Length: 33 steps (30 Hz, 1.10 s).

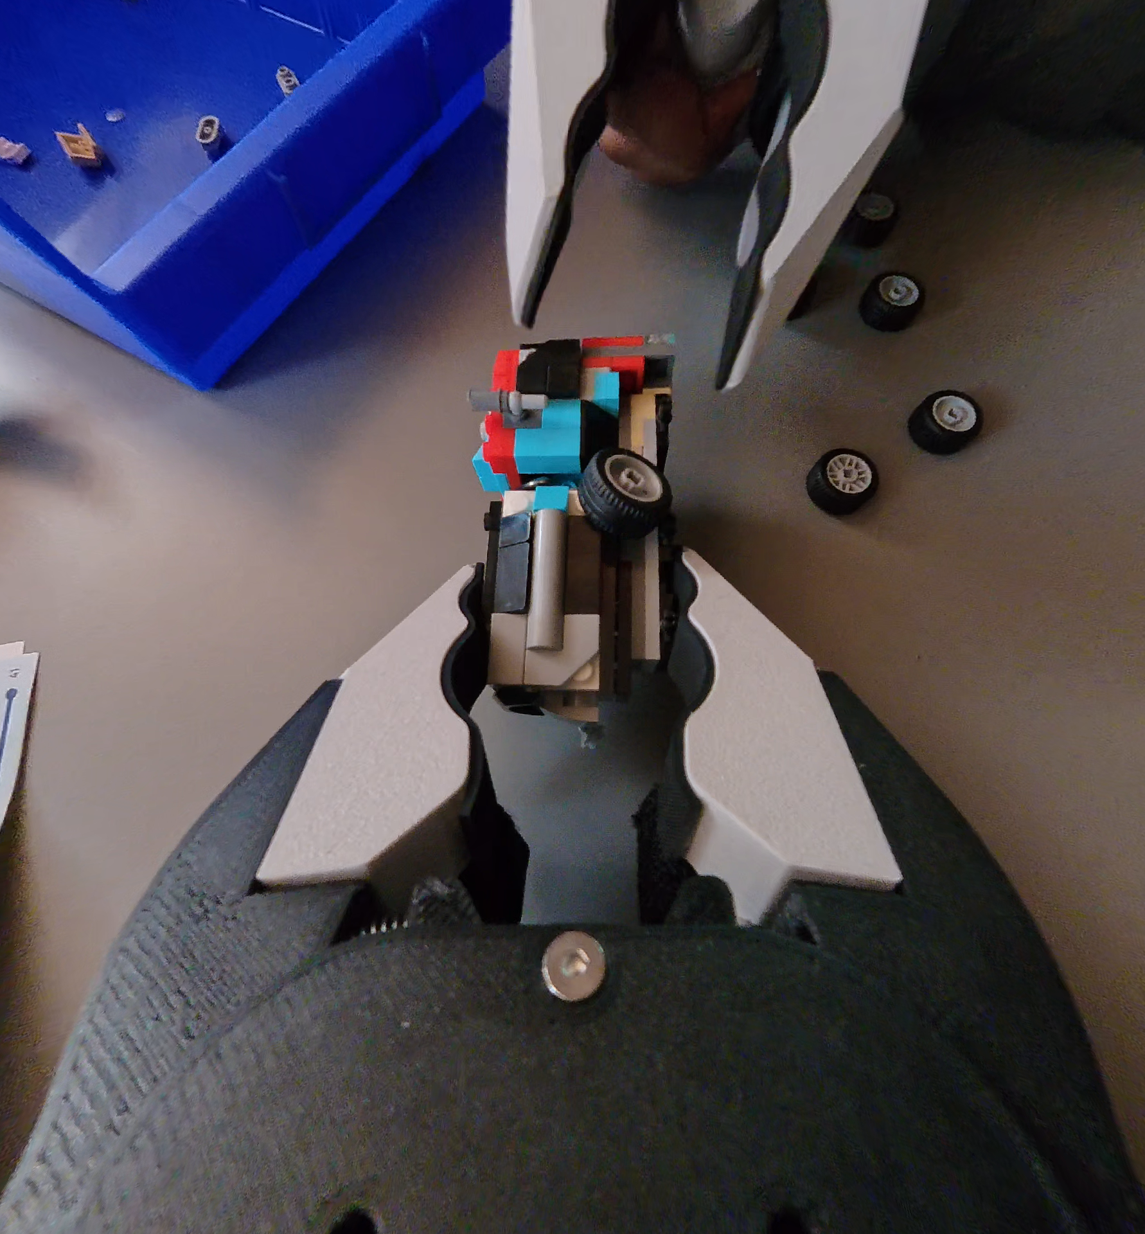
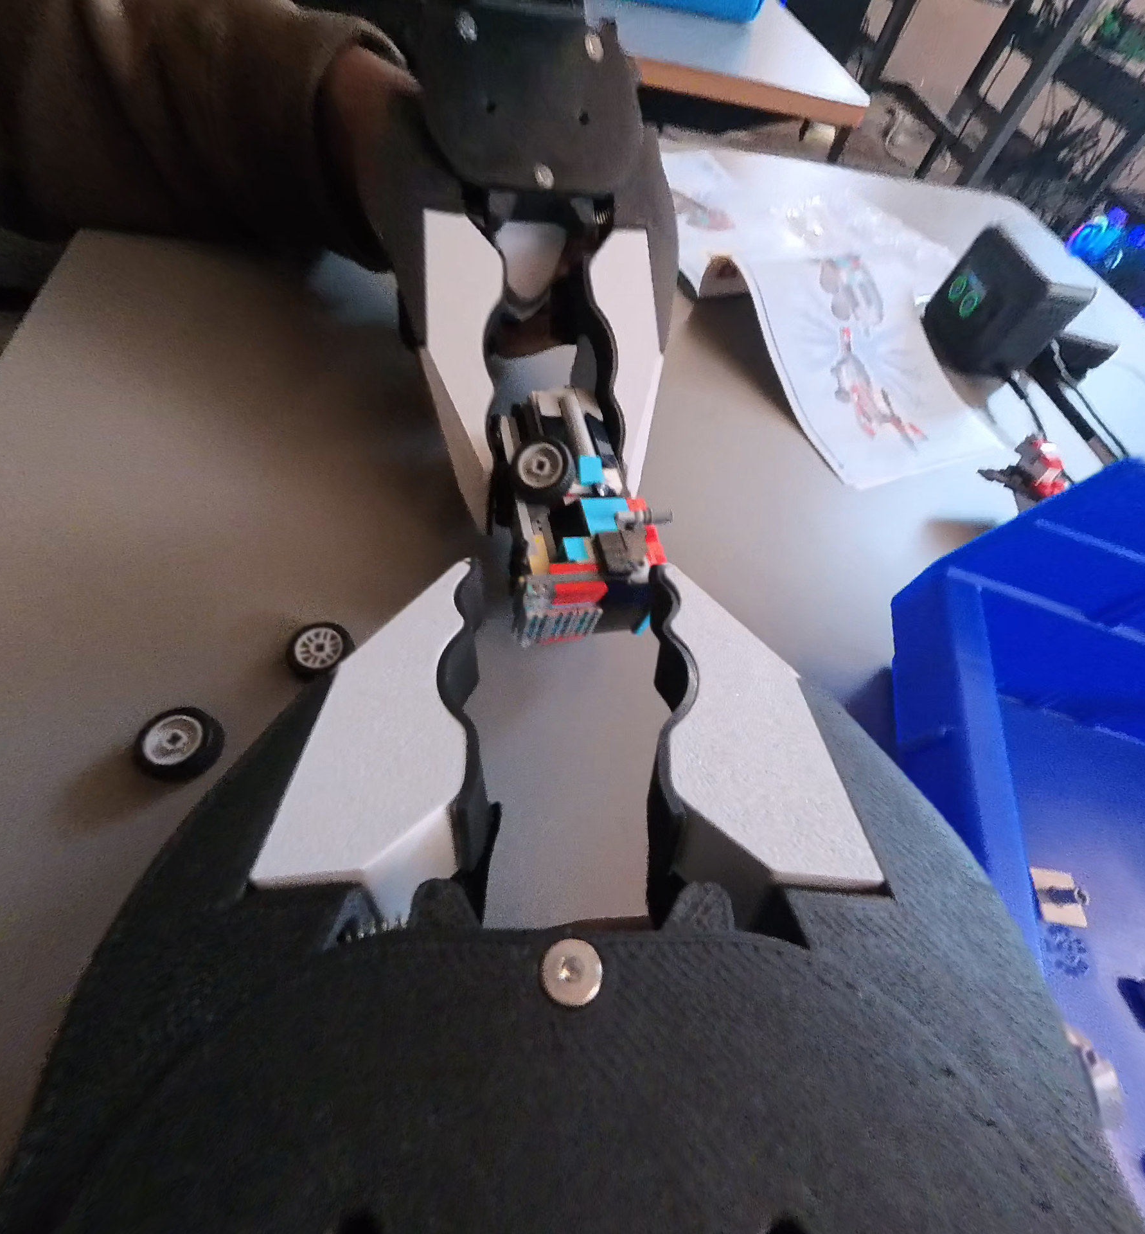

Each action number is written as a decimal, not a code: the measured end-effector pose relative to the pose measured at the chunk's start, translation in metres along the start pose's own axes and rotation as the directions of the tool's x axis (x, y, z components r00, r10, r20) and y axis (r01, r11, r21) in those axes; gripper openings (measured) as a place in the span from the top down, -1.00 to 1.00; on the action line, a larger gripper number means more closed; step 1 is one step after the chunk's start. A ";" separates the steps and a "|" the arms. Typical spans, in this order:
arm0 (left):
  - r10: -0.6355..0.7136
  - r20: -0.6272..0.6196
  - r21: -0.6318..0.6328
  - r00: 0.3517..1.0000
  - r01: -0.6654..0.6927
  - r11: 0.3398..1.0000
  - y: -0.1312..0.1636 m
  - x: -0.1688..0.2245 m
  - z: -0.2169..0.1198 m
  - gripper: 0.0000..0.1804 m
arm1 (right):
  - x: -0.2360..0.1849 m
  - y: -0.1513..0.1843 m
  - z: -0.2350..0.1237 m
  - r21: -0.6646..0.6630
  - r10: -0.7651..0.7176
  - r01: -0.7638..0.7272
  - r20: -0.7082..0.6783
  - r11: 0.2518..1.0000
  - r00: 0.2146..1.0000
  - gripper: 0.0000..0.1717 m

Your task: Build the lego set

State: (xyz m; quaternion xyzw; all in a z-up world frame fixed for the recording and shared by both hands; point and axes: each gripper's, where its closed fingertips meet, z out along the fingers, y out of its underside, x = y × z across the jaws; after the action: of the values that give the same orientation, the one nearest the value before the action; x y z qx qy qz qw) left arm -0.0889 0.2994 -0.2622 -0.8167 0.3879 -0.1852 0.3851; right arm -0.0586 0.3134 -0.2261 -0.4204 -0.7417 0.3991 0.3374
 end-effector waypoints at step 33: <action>-0.008 0.013 -0.006 1.000 0.008 1.000 0.000 0.000 -0.001 0.37 | -0.010 -0.018 0.024 -0.002 -0.092 0.092 -0.012 0.996 0.996 0.74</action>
State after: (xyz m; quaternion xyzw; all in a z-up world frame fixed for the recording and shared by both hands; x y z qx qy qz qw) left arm -0.0893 0.2988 -0.2620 -0.8206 0.3825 -0.1802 0.3846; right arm -0.0813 0.2912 -0.2226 -0.3884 -0.7586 0.3800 0.3596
